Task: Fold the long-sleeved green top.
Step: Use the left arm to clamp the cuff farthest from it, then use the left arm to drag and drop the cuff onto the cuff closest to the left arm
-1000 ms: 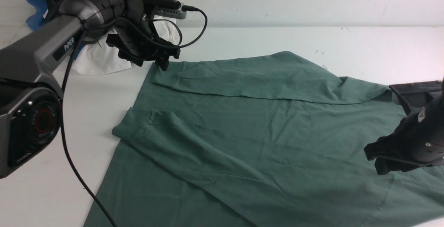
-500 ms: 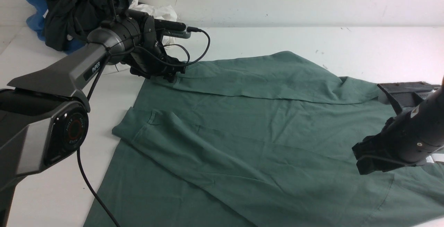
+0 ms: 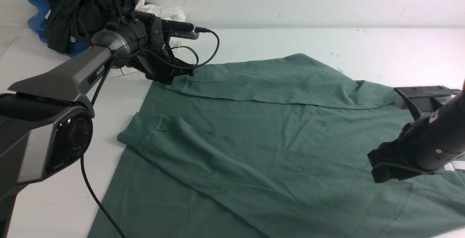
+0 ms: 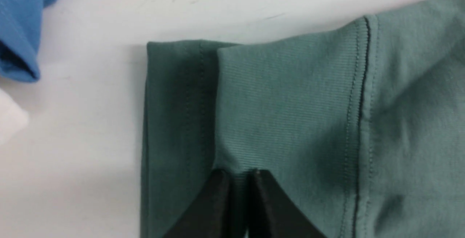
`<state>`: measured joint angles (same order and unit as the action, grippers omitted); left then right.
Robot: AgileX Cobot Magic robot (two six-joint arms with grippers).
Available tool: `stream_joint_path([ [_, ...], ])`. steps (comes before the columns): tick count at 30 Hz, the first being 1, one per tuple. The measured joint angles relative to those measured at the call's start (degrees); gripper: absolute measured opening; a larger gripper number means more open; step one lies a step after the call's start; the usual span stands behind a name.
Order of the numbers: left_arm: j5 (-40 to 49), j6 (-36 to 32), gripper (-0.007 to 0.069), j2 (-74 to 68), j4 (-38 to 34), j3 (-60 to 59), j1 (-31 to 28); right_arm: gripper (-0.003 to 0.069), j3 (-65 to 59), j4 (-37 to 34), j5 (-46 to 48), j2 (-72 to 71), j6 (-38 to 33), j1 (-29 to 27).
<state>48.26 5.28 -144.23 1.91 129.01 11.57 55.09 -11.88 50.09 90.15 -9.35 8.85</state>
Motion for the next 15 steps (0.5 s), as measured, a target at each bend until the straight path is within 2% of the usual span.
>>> stream_joint_path([
  [5, 4.76, -2.96, -0.0007, 2.32, -0.21, 0.44, 0.0, 0.0341, 0.0, -0.15, 0.12, 0.0, -0.02, 0.0],
  [15, 21.66, -7.31, -0.0007, 16.77, -0.47, 0.99, 0.0, 0.0341, 3.94, -0.19, 5.72, -0.33, -1.25, 0.0],
])
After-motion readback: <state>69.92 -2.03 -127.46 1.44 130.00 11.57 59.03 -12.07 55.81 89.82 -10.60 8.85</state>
